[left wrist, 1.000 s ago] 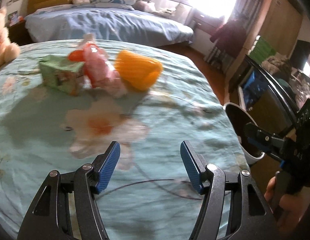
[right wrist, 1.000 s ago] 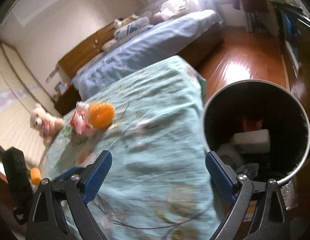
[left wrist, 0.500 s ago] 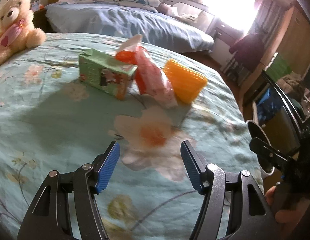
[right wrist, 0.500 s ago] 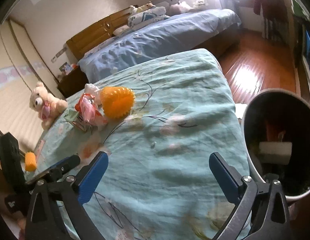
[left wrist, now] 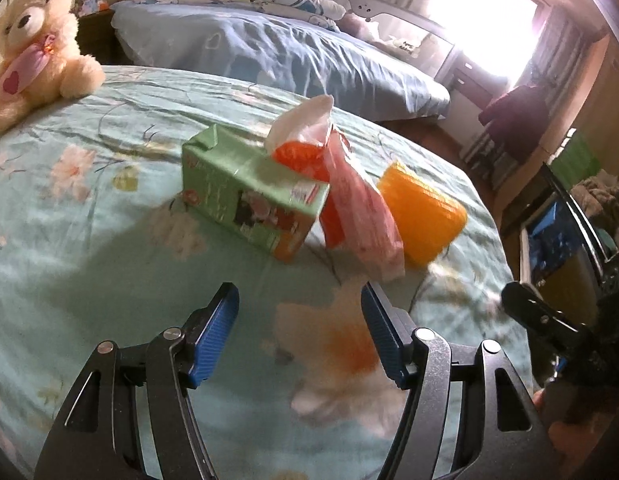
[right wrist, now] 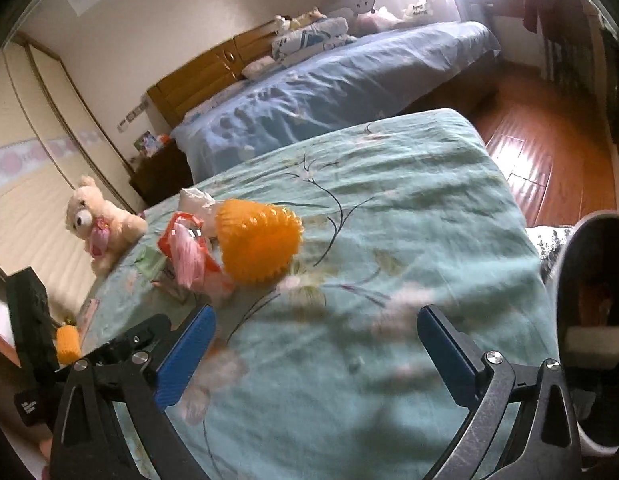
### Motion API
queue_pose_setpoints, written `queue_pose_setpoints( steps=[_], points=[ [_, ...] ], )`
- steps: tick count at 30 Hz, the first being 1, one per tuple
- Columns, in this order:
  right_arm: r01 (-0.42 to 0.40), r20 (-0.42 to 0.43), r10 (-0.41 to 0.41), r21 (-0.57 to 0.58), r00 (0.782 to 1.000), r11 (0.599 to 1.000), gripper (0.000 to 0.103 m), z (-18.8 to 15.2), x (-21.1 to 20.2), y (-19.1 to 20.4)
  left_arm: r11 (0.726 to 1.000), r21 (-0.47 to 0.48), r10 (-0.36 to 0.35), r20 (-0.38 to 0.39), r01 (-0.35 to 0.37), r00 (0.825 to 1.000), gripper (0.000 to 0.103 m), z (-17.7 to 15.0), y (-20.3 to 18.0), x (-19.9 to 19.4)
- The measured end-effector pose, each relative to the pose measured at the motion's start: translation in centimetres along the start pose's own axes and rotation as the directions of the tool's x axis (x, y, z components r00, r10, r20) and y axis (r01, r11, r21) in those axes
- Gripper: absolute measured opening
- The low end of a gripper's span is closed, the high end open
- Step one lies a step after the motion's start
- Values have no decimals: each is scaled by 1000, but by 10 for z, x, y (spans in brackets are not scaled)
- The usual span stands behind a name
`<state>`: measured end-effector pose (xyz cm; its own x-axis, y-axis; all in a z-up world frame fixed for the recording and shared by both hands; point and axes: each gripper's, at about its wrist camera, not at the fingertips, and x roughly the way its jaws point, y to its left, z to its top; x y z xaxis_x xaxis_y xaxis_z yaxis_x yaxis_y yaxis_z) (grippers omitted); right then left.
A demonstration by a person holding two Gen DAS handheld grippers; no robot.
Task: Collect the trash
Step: 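Move both open grippers back over the table trash, then grasp the green juice carton with the left gripper while the right grasps the orange corn foam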
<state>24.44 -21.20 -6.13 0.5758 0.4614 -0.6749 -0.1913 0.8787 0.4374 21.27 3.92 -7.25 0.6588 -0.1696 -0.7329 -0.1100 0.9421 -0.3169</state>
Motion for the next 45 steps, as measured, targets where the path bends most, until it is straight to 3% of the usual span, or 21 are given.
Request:
queue_pose_setpoints(
  steps=[11, 13, 16, 20, 22, 23, 24, 35, 45],
  points=[
    [-70, -43, 70, 1, 997, 998, 100, 31, 49, 13, 996, -51, 69, 10, -68, 998, 71, 27, -2, 30],
    [-72, -60, 72, -3, 996, 997, 95, 35, 59, 17, 994, -53, 92, 20, -91, 996, 71, 31, -3, 34],
    [-57, -70, 55, -30, 996, 998, 79, 37, 69, 23, 991, -55, 125, 35, -123, 991, 70, 32, -2, 34],
    [-72, -69, 69, -41, 995, 997, 53, 37, 72, 24, 989, -79, 130, 39, -127, 991, 47, 33, 5, 35],
    [-66, -58, 63, -45, 996, 997, 49, 35, 69, 24, 988, -72, 143, 46, -140, 989, 33, 32, 5, 33],
    [-63, -56, 61, -47, 997, 997, 45, 34, 68, 24, 988, -66, 145, 39, -142, 989, 16, 30, 5, 33],
    [-62, -54, 59, -49, 997, 997, 42, 33, 66, 24, 989, -66, 132, 26, -130, 991, 8, 29, 7, 34],
    [-81, -41, 81, 1, 996, 997, 29, 11, 33, 11, 999, -4, 48, 63, -48, 997, 5, 2, 14, -6],
    [-94, -46, 96, 34, 994, 995, 26, -17, -1, 4, 993, 119, -12, 10, 11, 1000, 5, -35, 15, -38]
  ],
)
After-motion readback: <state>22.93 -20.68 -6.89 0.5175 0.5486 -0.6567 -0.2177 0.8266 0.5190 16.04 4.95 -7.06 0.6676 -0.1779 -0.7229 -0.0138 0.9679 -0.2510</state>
